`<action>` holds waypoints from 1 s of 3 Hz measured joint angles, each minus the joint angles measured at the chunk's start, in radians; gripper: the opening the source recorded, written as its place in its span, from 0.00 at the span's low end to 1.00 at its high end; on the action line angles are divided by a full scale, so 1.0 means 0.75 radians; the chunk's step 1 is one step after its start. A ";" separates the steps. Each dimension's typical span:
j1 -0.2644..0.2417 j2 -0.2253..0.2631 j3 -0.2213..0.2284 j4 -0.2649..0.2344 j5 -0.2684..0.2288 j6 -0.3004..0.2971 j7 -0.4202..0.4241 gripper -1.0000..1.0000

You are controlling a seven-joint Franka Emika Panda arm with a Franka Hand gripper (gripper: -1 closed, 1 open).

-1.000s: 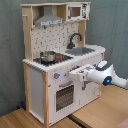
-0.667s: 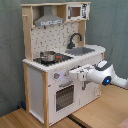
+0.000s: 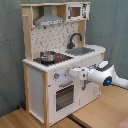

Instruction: Play with the kitchen

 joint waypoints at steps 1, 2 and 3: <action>0.089 0.020 0.002 -0.016 0.000 -0.100 0.009 1.00; 0.170 0.020 0.009 -0.022 0.000 -0.210 0.010 1.00; 0.262 0.023 0.009 -0.036 0.006 -0.310 0.026 1.00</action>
